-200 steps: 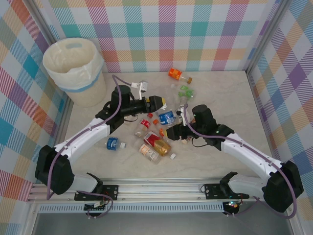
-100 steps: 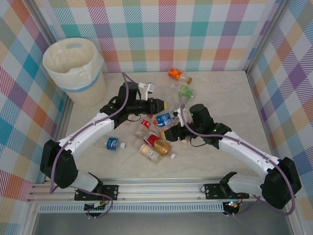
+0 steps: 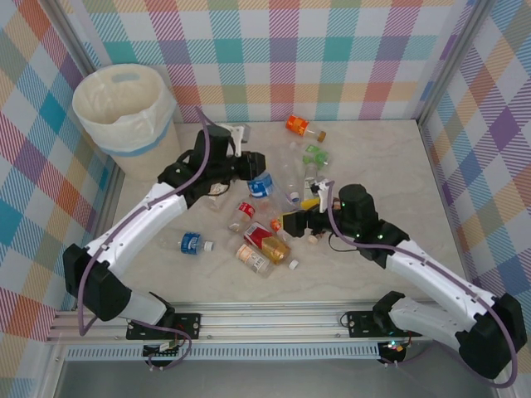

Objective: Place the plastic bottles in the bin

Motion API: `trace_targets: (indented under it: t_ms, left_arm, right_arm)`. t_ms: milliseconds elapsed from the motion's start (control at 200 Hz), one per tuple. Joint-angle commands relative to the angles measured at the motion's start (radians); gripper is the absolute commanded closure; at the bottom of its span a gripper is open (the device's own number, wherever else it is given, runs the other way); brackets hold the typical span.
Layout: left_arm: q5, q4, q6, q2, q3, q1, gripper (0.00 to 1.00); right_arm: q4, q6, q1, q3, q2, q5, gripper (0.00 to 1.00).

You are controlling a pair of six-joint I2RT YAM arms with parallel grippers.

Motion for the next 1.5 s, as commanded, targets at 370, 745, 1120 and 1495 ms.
trace_targets:
  t_ms: [370,745,1120,1495]
  left_arm:
    - [-0.960,0.121,0.100,-0.047,0.358,0.340,1.00]
    - [-0.875,0.054,-0.052,0.226,0.570,0.665,1.00]
    - [-0.866,-0.262,-0.063,0.598,0.951,0.687,0.95]
    - [-0.793,-0.639,-0.066,0.880,1.412,0.687,0.09]
  right_arm:
    - [-0.009,0.192,0.002,-0.221,-0.279,0.519,0.00]
    - [-0.036,0.187,0.002,-0.242,-0.328,0.518,0.01]
    - [-0.041,0.185,0.002,-0.232,-0.302,0.483,0.00]
    - [-0.069,0.183,0.002,-0.234,-0.303,0.488,0.00]
